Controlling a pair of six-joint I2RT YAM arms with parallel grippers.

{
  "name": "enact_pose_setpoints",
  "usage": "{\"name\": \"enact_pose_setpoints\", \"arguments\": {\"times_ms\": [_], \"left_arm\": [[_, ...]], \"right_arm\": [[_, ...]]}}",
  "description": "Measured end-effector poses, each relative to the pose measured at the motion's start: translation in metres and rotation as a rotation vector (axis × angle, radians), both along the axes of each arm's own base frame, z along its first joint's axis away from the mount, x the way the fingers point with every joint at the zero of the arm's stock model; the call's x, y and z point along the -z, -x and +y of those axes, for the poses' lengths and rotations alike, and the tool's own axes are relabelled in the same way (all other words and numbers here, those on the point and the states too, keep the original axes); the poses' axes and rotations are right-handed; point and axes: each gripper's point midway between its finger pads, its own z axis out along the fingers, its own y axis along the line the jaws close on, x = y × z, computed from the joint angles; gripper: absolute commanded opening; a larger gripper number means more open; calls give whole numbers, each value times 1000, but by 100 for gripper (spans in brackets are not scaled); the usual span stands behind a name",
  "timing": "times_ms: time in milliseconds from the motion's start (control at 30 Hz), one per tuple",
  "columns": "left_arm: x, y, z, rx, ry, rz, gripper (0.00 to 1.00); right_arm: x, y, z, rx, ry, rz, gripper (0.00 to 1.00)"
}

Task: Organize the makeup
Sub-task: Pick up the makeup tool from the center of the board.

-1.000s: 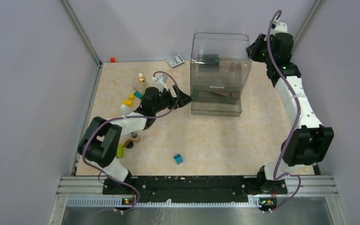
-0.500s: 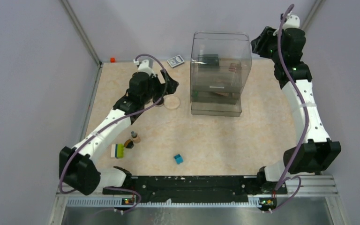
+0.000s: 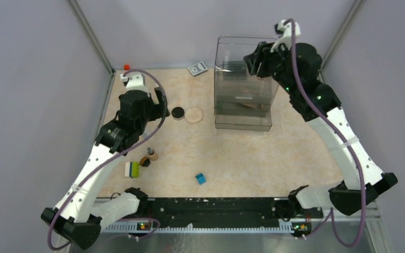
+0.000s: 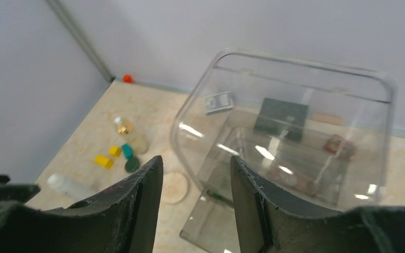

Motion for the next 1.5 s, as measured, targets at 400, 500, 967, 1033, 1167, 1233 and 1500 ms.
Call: {"name": "enact_pose_setpoints", "arguments": {"times_ms": [400,500,967,1033,1167,1233,1500], "left_arm": [[32,57,63,-191,-104,67,99],[38,70,75,-231,-99,53,99],[48,90,97,-295,-93,-35,99],[52,92,98,-294,-98,-32,99],[52,91,98,-289,-103,-38,99],[51,90,97,-288,-103,-42,99],[52,93,97,-280,-92,-54,99]], "right_arm": [[110,76,137,-345,197,189,48],[153,91,158,-410,249,256,48],[288,130,237,-542,383,444,48],[301,126,240,-517,396,462,48],[322,101,254,-421,443,485,48],[331,83,265,-367,462,495,48],[370,11,266,-208,455,565,48]]}}
